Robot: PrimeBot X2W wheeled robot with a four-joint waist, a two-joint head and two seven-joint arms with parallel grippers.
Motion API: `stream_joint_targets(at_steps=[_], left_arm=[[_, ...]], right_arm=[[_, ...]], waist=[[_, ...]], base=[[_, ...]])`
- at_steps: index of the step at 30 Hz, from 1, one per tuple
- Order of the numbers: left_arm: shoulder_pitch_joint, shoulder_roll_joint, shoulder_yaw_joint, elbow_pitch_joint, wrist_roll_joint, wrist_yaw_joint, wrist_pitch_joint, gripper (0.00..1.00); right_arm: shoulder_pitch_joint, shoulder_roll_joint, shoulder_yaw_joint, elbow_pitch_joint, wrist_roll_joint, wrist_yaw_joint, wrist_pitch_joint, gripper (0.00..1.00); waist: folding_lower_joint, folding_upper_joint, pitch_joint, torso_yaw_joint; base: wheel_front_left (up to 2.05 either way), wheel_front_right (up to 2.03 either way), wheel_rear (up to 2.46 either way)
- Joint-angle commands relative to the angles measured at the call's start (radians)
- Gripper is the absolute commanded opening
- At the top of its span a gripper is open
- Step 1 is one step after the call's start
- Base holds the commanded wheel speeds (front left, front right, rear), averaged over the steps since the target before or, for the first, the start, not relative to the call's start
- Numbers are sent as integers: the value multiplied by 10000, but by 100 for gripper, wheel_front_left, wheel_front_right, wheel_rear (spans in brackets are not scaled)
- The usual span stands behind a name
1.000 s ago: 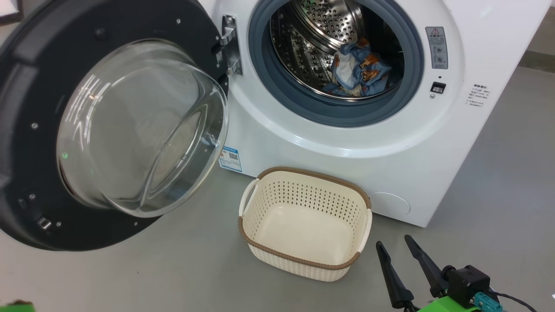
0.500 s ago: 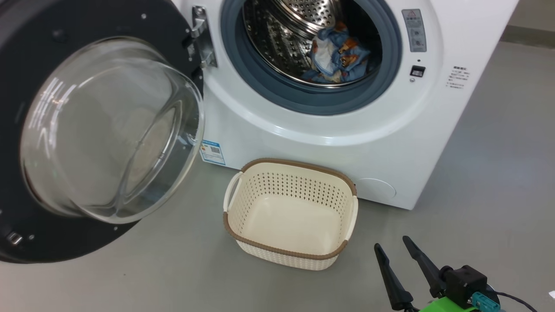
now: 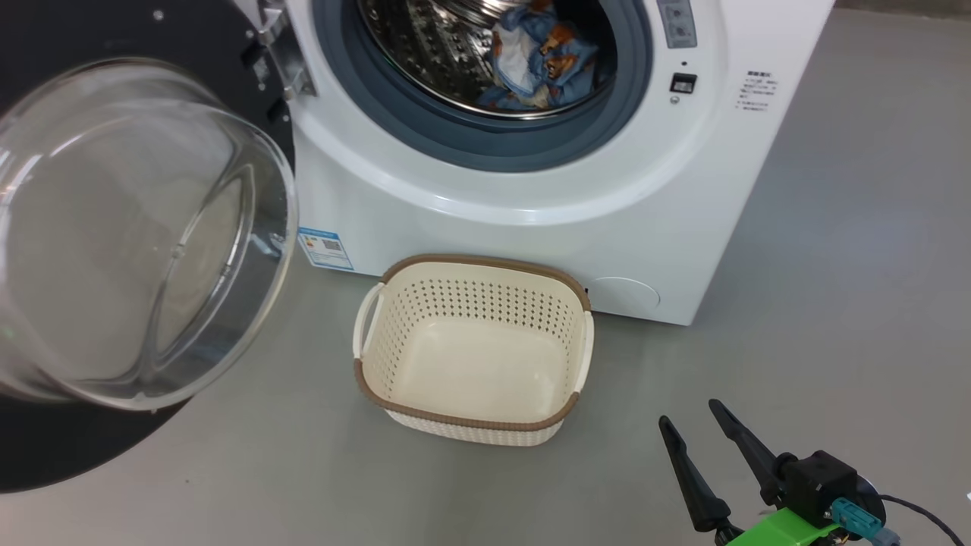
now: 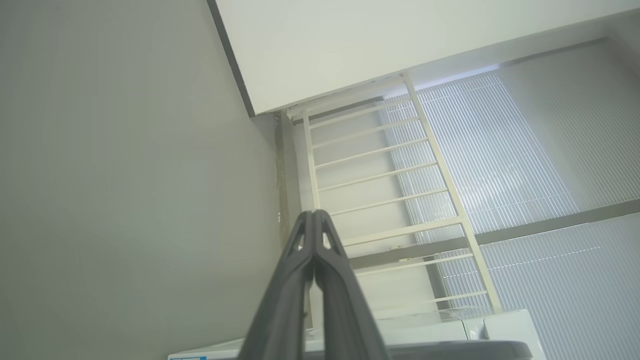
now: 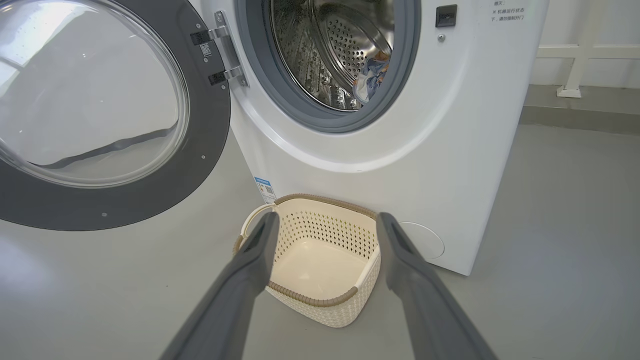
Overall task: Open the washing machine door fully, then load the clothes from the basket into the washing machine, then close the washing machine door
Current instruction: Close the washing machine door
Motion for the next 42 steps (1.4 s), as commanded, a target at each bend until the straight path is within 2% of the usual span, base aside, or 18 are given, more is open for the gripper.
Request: stream_joint_targets(at_steps=[1, 12, 24, 27, 38, 42], left_arm=[[-259, 748, 224, -81, -166, 75, 277, 0], [-143, 741, 248, 398, -666, 57, 1225, 0], [176, 377, -143, 269, -1047, -17, 2583, 0], [314, 205, -217, 143, -1482, 125, 3510, 0], [1182, -607, -238, -1367, -2778, 190, 5766, 0], [1518, -982, -309, -2066, -3318, 415, 6637, 0]], right_arm=[[-412, -84, 287, -243, 87, 16, -59, 100], [-467, -227, 442, -215, 196, 16, -59, 100], [-446, -180, 413, -148, 228, 16, -59, 100], [-410, -162, 378, -114, 242, 16, -59, 100], [-453, -88, 375, -8, 282, 16, -59, 100], [-434, -65, 368, 39, 290, 16, -59, 100]], waist=[[0, 0, 154, -174], [0, 0, 239, -461], [0, 0, 182, -471], [0, 0, 181, -400], [0, 0, 281, -200], [0, 0, 293, -174]], base=[[0, 0, 0], [0, 0, 0], [0, 0, 0], [0, 0, 0], [0, 0, 0], [0, 0, 0]])
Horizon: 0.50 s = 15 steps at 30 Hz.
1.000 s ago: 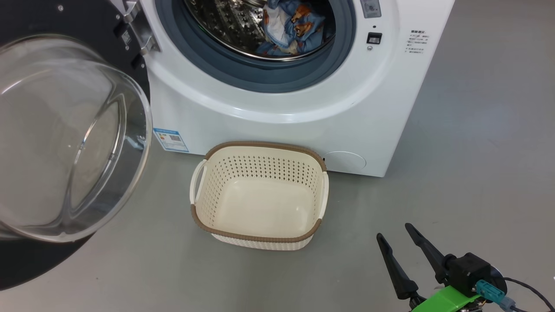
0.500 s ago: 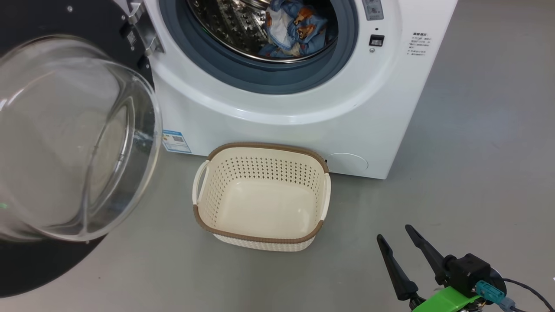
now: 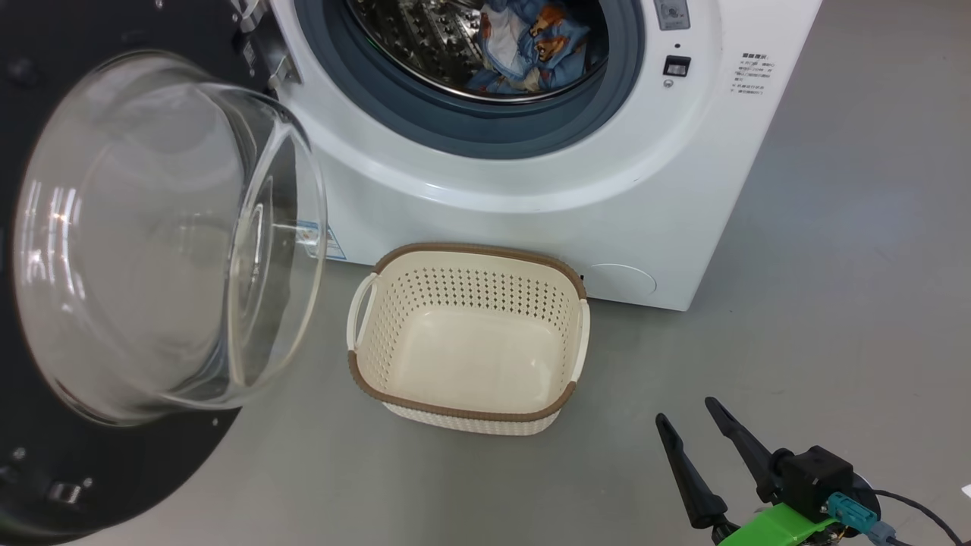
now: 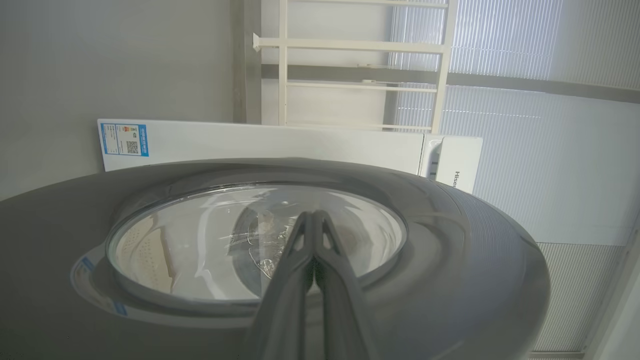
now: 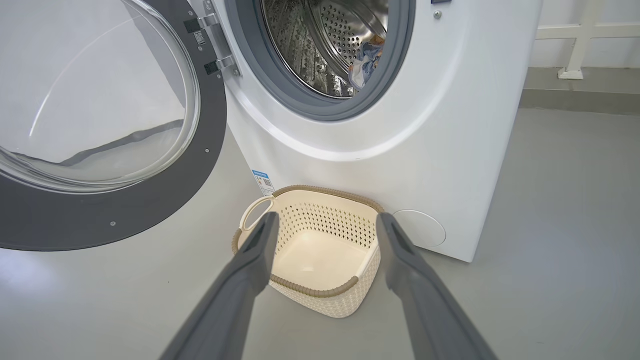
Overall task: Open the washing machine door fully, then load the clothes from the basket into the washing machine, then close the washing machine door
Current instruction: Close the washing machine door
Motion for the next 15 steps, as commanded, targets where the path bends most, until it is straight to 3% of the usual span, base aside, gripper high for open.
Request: stream_joint_targets(at_steps=[1, 9, 15], left_arm=[[106, 281, 45, -418, -126, 99, 312, 0], [985, -476, -518, -2133, -826, 1046, 1946, 0], [1390, -1006, -965, -3367, -1069, 1372, 2578, 0]], right_arm=[[-241, -4, 230, -177, 119, 16, -59, 100], [-278, 31, 231, -65, 170, 16, -59, 100], [-251, 95, 188, -55, 194, 16, -59, 100]], waist=[[0, 0, 4, 5], [0, 0, 14, 40], [0, 0, 47, 73]], base=[[0, 0, 0], [0, 0, 0], [0, 0, 0]])
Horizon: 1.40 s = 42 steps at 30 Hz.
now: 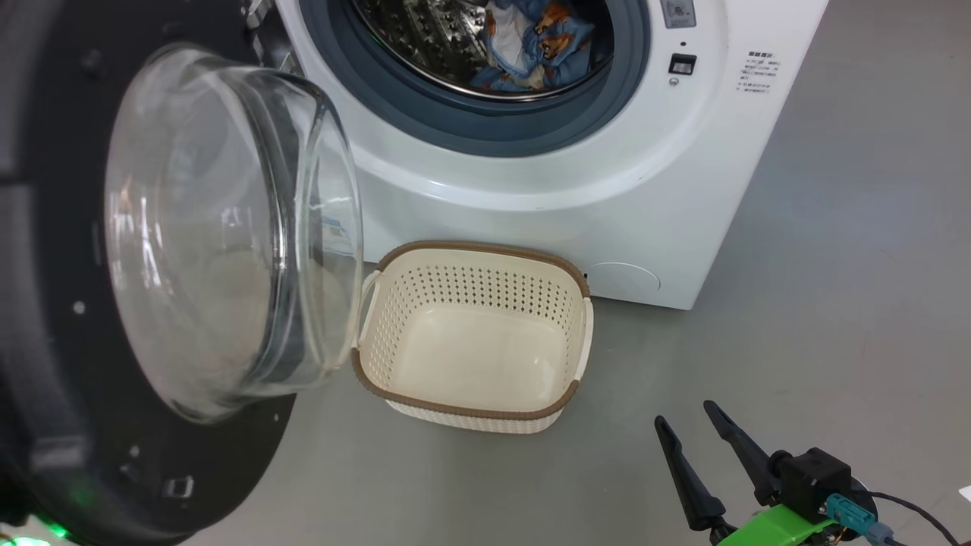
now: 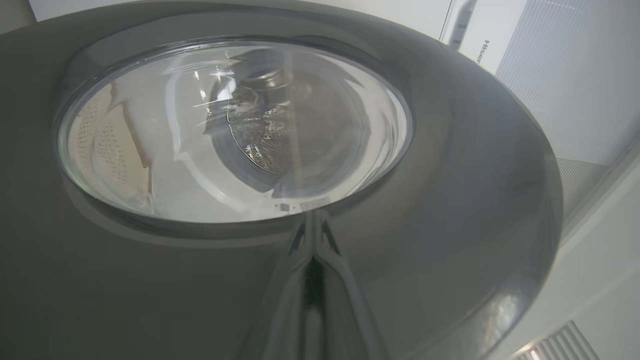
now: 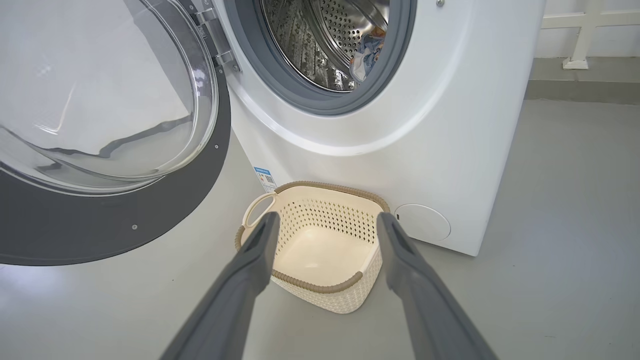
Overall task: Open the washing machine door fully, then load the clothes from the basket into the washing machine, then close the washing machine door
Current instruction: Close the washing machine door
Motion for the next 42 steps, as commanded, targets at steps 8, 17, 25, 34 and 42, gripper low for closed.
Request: stream_joint_targets(at_steps=[8, 17, 25, 34, 42], left_arm=[[337, -286, -744, -1334, -263, 142, 567, 0], [893, -453, -1663, -2240, -600, 269, 726, 0], [1209, -486, -2948, -2612, -1171, -97, -9, 0], [917, -488, -4085, -2242, -1833, -683, -1221, 0], [171, -489, -4657, -1668, -1902, -1392, -2353, 0]], right_arm=[[-508, 78, -4, -284, 150, 16, -59, 100], [-481, 180, -65, -284, 199, 16, -59, 100], [-668, 285, 2, -246, 251, 16, -59, 100], [-762, 337, -106, -233, 304, 16, -59, 100], [-775, 438, -29, -141, 370, 16, -59, 100]], waist=[[0, 0, 169, -459], [0, 0, 372, -1081], [0, 0, 490, -1566], [0, 0, 503, -2329], [0, 0, 575, -3115]], base=[[0, 0, 0], [0, 0, 0], [0, 0, 0], [0, 0, 0], [0, 0, 0]])
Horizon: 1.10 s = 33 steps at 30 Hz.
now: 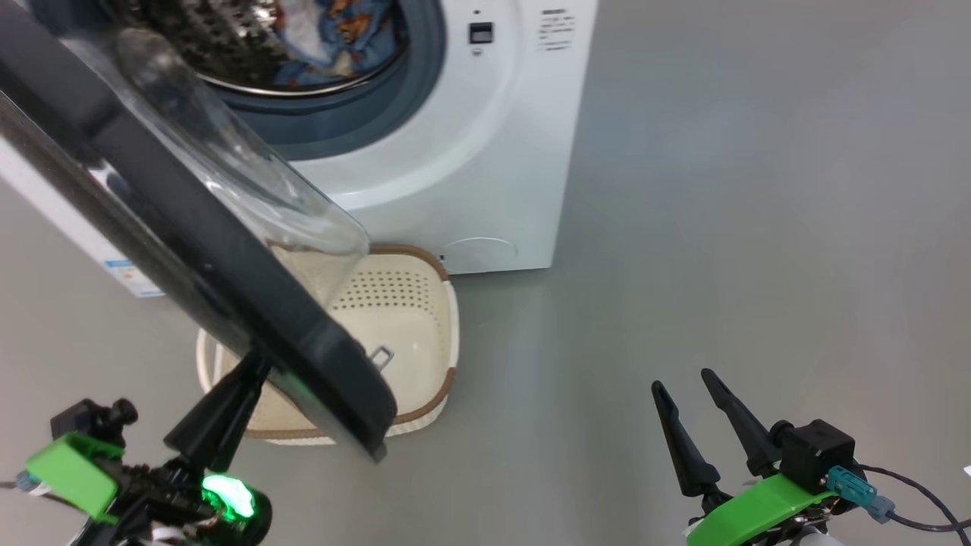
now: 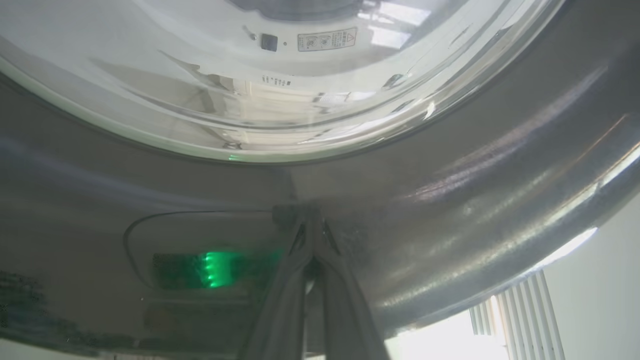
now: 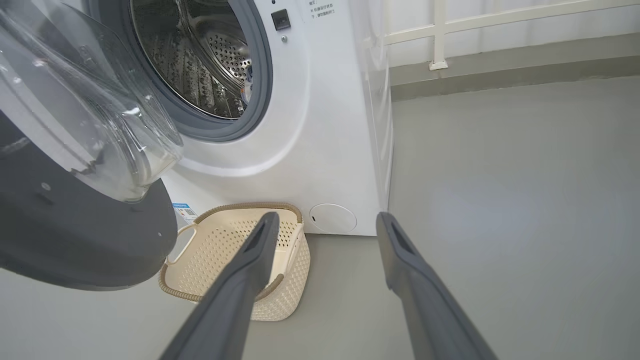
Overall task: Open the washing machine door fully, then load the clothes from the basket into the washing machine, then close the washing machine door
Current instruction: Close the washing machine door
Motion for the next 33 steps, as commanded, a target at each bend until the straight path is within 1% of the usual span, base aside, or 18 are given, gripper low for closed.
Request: stream_joint_targets(at_steps=[1, 5, 12, 20, 24, 29, 33], left_arm=[[-481, 98, 86, -96, 12, -137, -55, 0], [-828, 98, -118, 182, -53, -297, -268, 0], [-1586, 97, -116, 674, -166, -562, -996, 0], [-2193, 97, -120, 1150, -159, -658, -1355, 0], [-2245, 97, -3, 1309, -95, -675, -1456, 0], [-2044, 97, 189, 1310, -40, -679, -1650, 0], [-1769, 97, 363, 1181, 73, -680, -2134, 0]], right_arm=[[-205, 66, 252, -184, 111, 16, -59, 100], [-247, 90, 231, -155, 127, 16, -59, 100], [-311, 127, 243, -131, 155, 16, -59, 100], [-367, 177, 251, -128, 181, 16, -59, 100], [-363, 207, 184, -138, 194, 16, -59, 100], [-328, 248, 48, -143, 179, 16, -59, 100], [-309, 268, 42, -143, 138, 16, -59, 100]], waist=[[0, -1, 52, -419], [0, -1, 104, -846], [0, -1, 198, -1482], [0, -1, 259, -1898], [0, -1, 227, -1974], [0, -1, 55, -1878], [0, -1, -135, -1725]], base=[[0, 0, 0], [0, 0, 0], [0, 0, 0], [0, 0, 0], [0, 0, 0], [0, 0, 0], [0, 0, 0]])
